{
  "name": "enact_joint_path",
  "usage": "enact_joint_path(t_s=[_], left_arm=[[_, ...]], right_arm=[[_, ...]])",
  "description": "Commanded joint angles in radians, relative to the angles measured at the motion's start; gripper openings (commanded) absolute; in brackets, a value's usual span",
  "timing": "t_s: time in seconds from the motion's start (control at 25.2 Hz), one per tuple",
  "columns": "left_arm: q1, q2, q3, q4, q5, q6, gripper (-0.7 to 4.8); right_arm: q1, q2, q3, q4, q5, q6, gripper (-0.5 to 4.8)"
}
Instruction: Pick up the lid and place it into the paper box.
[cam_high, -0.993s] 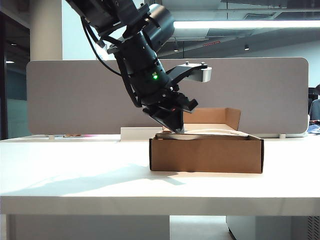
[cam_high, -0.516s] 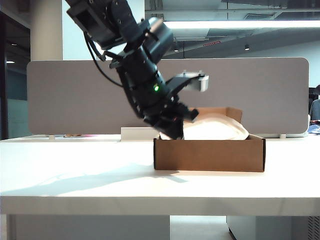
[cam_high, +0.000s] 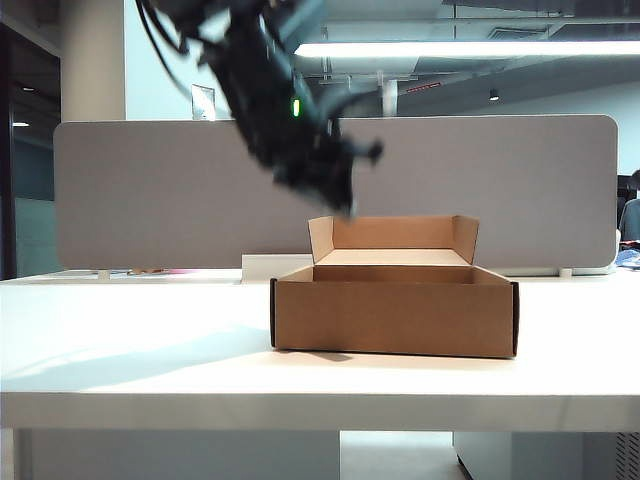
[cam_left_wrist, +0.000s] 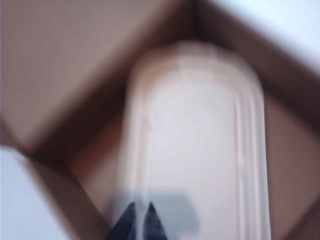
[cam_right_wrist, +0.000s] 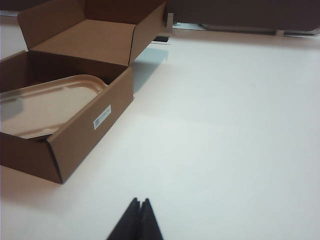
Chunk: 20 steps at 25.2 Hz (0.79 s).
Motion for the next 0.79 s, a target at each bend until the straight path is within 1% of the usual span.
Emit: enact_joint_path(t_s=[0.04, 0.16, 0.24, 0.36, 0.44, 0.64, 0.79], left_arm=[[0.002, -0.068, 0.018, -0.008, -0.05, -0.001, 0.21], [0.002, -0.14, 0.018, -0.022, -0.058, -0.005, 0.21], [0.007, -0.2, 0.016, -0.027, -0.058, -0.024, 0.21], [0.026, -0.251, 0.016, -0.042, -0.055, -0.069, 0.21], [0.033, -0.282, 0.015, -0.064, -0.051, -0.073, 0.21], [0.051, -0.372, 0.013, -0.144, -0.052, -0.072, 0.2], [0.085, -0.444, -0.052, -0.143, -0.051, -0.073, 0.2]], right_arm=[[0.0, -0.002, -0.006, 0.013, 0.001, 0.003, -0.01], [0.0, -0.002, -0.006, 0.011, 0.003, 0.003, -0.01], [0.0, -0.002, -0.006, 0.013, 0.014, -0.003, -0.01], [0.0, -0.002, -0.006, 0.016, 0.121, -0.008, -0.01], [0.0, -0.002, -0.006, 0.02, 0.167, -0.008, -0.01], [0.001, -0.002, -0.006, 0.057, 0.149, -0.007, -0.01], [0.001, -0.002, -0.006, 0.062, 0.15, -0.007, -0.01]])
